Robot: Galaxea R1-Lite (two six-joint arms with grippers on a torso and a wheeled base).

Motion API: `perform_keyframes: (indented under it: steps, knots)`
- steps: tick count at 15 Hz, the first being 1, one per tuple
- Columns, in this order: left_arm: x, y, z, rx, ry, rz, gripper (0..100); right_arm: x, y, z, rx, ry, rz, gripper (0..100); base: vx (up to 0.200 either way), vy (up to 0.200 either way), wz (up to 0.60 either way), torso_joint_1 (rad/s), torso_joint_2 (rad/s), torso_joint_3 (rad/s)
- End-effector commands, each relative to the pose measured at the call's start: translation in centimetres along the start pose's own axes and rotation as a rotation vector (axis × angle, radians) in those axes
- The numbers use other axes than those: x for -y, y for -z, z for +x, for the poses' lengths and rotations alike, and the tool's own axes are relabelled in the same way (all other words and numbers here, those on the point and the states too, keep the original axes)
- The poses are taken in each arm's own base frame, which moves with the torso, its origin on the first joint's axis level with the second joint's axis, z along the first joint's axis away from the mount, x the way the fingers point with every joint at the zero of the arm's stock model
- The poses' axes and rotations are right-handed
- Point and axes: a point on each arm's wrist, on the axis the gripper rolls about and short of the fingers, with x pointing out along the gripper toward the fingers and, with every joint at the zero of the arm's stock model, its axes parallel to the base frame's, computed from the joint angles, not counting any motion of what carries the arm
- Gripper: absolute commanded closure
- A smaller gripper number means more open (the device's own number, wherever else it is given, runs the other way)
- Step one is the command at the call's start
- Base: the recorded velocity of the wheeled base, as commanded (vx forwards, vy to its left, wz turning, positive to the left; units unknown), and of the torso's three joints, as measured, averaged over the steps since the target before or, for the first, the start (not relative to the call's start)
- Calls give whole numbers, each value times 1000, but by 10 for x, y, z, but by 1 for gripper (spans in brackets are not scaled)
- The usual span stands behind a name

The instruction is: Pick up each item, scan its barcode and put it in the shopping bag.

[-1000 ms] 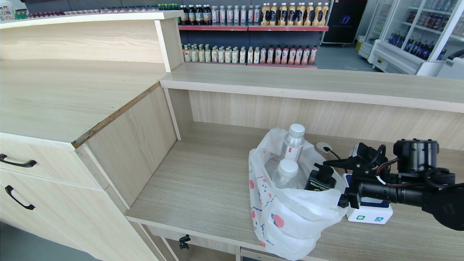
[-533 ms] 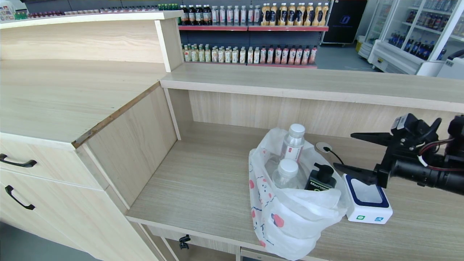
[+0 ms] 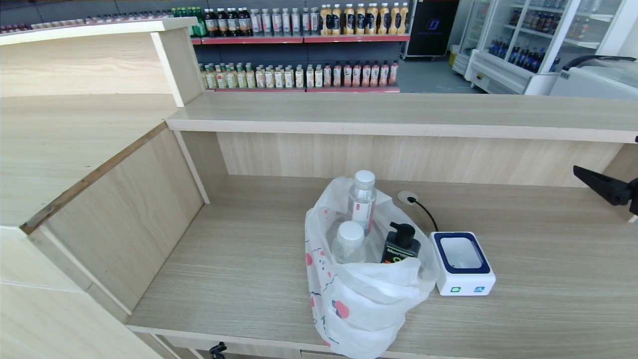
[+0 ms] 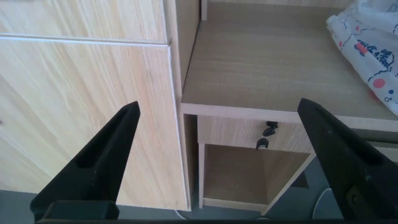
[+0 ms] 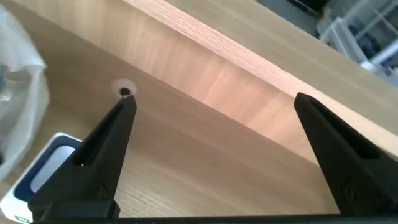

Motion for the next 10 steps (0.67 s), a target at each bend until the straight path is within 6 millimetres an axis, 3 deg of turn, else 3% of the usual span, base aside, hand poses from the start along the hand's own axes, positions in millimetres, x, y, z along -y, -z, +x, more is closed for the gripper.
perform_keyframes:
  steps: [1, 2, 6, 8, 10]
  knots:
    - [0, 0, 0, -1, 1, 0, 0, 4, -23, -21, 12, 98, 28, 0, 0, 0, -600, -7, 2, 2]
    - [0, 0, 0, -1, 1, 0, 0, 2, -20, -25, -29, 122, 72, 0, 0, 0, -600, -2, -2, 2]
    - [0, 0, 0, -1, 1, 0, 0, -22, 4, -51, -107, 116, 245, 0, 0, 0, 0, 0, 0, 0]
    - [0, 0, 0, -1, 1, 0, 0, -44, 20, -75, -152, 144, 308, 0, 0, 0, 0, 0, 0, 0]
    - [0, 0, 0, -1, 1, 0, 0, -75, 41, -114, -261, 164, 429, 0, 0, 0, 0, 0, 0, 0]
